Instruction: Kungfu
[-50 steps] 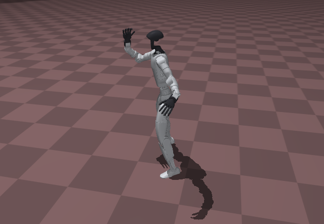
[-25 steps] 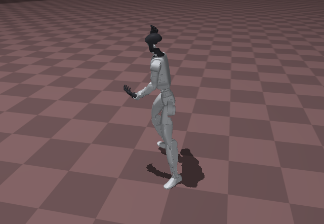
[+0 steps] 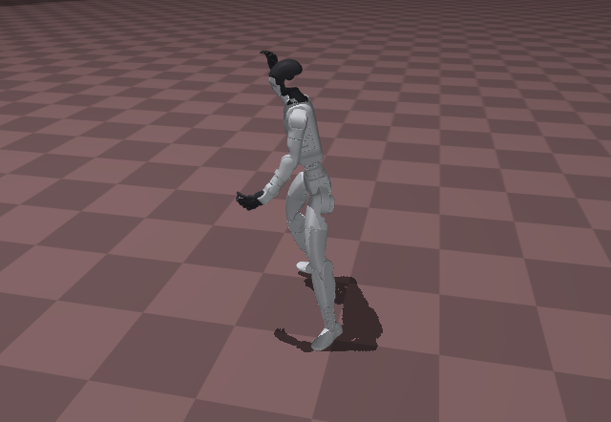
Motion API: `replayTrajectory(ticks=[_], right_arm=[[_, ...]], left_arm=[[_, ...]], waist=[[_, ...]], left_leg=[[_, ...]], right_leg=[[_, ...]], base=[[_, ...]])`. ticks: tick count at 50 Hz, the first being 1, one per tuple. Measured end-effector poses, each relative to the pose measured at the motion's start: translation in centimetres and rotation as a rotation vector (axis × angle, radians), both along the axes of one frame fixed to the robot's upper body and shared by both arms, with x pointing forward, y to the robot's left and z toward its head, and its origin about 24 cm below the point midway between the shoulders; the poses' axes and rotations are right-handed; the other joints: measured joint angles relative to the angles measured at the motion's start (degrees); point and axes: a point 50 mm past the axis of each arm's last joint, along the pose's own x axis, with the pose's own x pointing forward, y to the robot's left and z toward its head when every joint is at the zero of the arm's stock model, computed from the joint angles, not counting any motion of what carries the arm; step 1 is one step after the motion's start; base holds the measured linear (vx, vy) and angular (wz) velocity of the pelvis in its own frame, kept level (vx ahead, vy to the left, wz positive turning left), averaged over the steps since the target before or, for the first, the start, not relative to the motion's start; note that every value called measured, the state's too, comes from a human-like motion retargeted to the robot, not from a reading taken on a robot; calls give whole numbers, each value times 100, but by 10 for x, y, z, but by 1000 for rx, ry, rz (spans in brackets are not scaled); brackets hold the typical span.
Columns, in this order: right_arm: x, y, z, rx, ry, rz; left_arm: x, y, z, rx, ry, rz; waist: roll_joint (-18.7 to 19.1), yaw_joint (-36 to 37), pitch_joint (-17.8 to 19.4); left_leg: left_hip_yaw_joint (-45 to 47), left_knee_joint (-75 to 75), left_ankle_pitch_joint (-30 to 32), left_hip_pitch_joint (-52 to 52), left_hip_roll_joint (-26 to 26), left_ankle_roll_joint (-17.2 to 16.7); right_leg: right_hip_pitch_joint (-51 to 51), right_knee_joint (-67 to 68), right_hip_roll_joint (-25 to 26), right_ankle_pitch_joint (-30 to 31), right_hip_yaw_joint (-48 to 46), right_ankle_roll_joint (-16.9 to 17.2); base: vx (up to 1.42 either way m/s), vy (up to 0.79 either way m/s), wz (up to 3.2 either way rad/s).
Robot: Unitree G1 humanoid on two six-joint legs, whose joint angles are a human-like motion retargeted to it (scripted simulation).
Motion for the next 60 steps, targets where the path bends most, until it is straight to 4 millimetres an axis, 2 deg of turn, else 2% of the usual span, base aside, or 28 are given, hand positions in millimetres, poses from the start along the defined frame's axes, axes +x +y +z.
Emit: replayTrajectory(ticks=[4, 7, 10, 13, 15, 17, 20, 22, 23, 25, 27, 28, 30, 32, 34, 36, 38, 40, 42, 44, 45, 46, 50, 53, 55, 58, 60], right_arm=[[24, -40, -32, 176, 224, 11], [46, -71, -73, 332, 437, 99], [68, -95, -135, 508, 695, 177], [73, -108, -215, 720, 966, 174], [71, -102, -273, 883, 1125, 178], [69, -82, -332, 1091, 1224, 251], [76, -23, -401, 1419, 1248, 489], [104, 26, -420, 1564, 1199, 698], [123, 47, -419, 1593, 1173, 804], [172, 79, -391, 1527, 1137, 1046], [229, 104, -327, 1309, 1082, 1372], [251, 118, -286, 1169, 1032, 1552], [273, 141, -200, 857, 910, 1876], [272, 158, -122, 541, 794, 2066], [257, 168, -57, 241, 700, 2132], [238, 169, -10, 16, 642, 2078], [223, 162, 19, -89, 589, 1971], [214, 149, 38, -63, 515, 1885], [207, 132, 48, 23, 405, 1842], [201, 120, 51, 100, 296, 1822], [200, 116, 50, 134, 256, 1819], [200, 116, 46, 163, 240, 1818], [203, 120, 31, 186, 255, 1790], [207, 121, 16, 225, 281, 1795], [209, 125, 8, 235, 301, 1829], [213, 132, -1, 228, 344, 1870], [216, 135, -5, 232, 374, 1870]], left_arm=[[-47, 61, -31, 335, 217, 20], [-93, 106, -46, 547, 438, -11], [-140, 140, -52, 735, 663, -125], [-178, 158, -57, 935, 805, -262], [-200, 163, -61, 1045, 853, -348], [-218, 163, -65, 1112, 908, -425], [-250, 159, -72, 1127, 1045, -542], [-281, 160, -72, 1111, 1171, -600], [-299, 162, -69, 1104, 1241, -621], [-340, 167, -61, 1082, 1388, -645], [-386, 161, -51, 993, 1536, -659], [-410, 152, -47, 924, 1612, -673], [-459, 126, -36, 750, 1765, -720], [-504, 98, -18, 559, 1904, -788], [-533, 72, -3, 387, 1985, -857], [-545, 50, 1, 267, 1998, -931], [-545, 32, -3, 189, 1969, -1002], [-538, 17, -11, 136, 1912, -1081], [-523, 6, -24, 119, 1834, -1185], [-505, -1, -39, 141, 1740, -1276], [-496, -4, -46, 162, 1688, -1309], [-486, -4, -53, 196, 1634, -1321], [-450, 10, -75, 371, 1484, -1284], [-434, 26, -81, 428, 1462, -1158], [-426, 39, -81, 435, 1479, -1080], [-402, 61, -83, 494, 1461, -1018], [-387, 74, -84, 550, 1435, -1019]], waist=[[156, 192, 87], [245, 377, 85], [295, 645, 37], [365, 1053, -67], [382, 1399, -143], [462, 1962, -301], [439, 2882, -626], [218, 3555, -839], [58, 3882, -919], [-261, 4439, -950], [-394, 4697, -774], [-416, 4771, -702], [-465, 4878, -626], [-635, 4983, -648], [-793, 5032, -596], [-908, 5028, -476], [-1070, 5027, -383], [-1304, 4980, -307], [-1452, 4907, -277], [-1530, 4857, -334], [-1549, 4826, -395], [-1530, 4774, -438], [-1455, 4670, -638], [-1342, 4601, -732], [-1298, 4394, -735], [-925, 3728, -630], [-726, 3170, -523]], left_leg=[[-390, 405, -180, -306, 37, -154], [-857, 868, -390, -683, -11, -178], [-1197, 1277, -578, -1023, -129, -194], [-1632, 1712, -758, -1486, -358, -181], [-1946, 1939, -846, -1775, -617, -149], [-2353, 2011, -783, -2164, -672, -197], [-2669, 2130, -720, -2642, -731, -305], [-2794, 2186, -719, -2815, -797, -396], [-2886, 2212, -716, -2885, -852, -445], [-3038, 2256, -715, -2991, -956, -519], [-3083, 2260, -728, -2972, -1101, -527], [-3088, 2254, -748, -2961, -1192, -529], [-3038, 2261, -808, -2951, -1367, -532], [-2899, 2310, -882, -2991, -1444, -534], [-2869, 2295, -856, -3036, -1443, -533], [-2909, 2221, -757, -3059, -1460, -532], [-2849, 2202, -647, -3139, -1404, -482], [-2599, 2305, -523, -3310, -1359, -263], [-2316, 2422, -453, -3505, -1220, 25], [-1860, 2577, -551, -3658, -796, 357], [-1595, 2641, -641, -3694, -502, 434], [-1857, 2709, -710, -3745, -485, 364], [-2246, 2973, -1017, -3854, -387, 493], [-2335, 3136, -1592, -3473, -721, 718], [-2273, 3037, -1828, -3050, -1084, 858], [-2761, 2504, -1705, -2418, -1242, 681], [-2975, 2081, -1586, -1961, -1515, 649]], right_leg=[[394, -396, 73, 316, -163, 212], [694, -713, 115, 580, -243, 429], [1004, -992, 120, 805, -295, 669], [1402, -1267, 131, 1000, -497, 919], [1692, -1456, 149, 1136, -635, 1128], [1786, -1717, 488, 1320, -739, 1149], [2001, -2032, 910, 1504, -903, 1149], [2150, -2215, 1160, 1577, -844, 1149], [2206, -2300, 1291, 1609, -746, 1149], [2326, -2455, 1537, 1633, -493, 1149], [2530, -2587, 1647, 1583, -303, 1149], [2610, -2665, 1666, 1533, -235, 1149], [2778, -2866, 1622, 1341, -241, 1149], [2888, -3055, 1489, 1129, -394, 1149], [2879, -3098, 1455, 1016, -418, 1149], [2838, -3080, 1472, 1008, -365, 1149], [2819, -3137, 1502, 1058, -450, 1149], [2787, -3242, 1483, 1116, -546, 1149], [2719, -3329, 1534, 1174, -595, 1149], [2589, -3391, 1670, 1307, -614, 1149], [2503, -3408, 1772, 1410, -590, 1149], [2457, -3374, 1874, 1601, -507, 1149], [2312, -3160, 2036, 2940, -133, 1149], [2545, -3045, 1828, 4250, 304, 1149], [2605, -2683, 1667, 4841, 1086, 1149], [2364, -1671, 2817, 4380, 2460, 1149], [2128, -919, 3373, 3905, 2771, 1149]], base=[[42, 28, 48], [50, 31, 69], [60, 36, 96], [53, 34, 144], [43, 30, 165], [35, 24, 143], [30, 16, 161], [28, -4, 149], [25, -21, 134], [16, -32, 124], [5, -19, 117], [4, -2, 100], [12, 11, 71], [26, 7, 21], [20, -14, 7], [7, -30, 33], [7, -40, 29], [17, -41, 25], [21, -34, 1], [23, -27, -60], [31, -22, -91], [37, -18, -96], [55, 0, -61], [69, 32, 37], [80, 26, 104], [58, -30, 172], [45, -25, 217]])
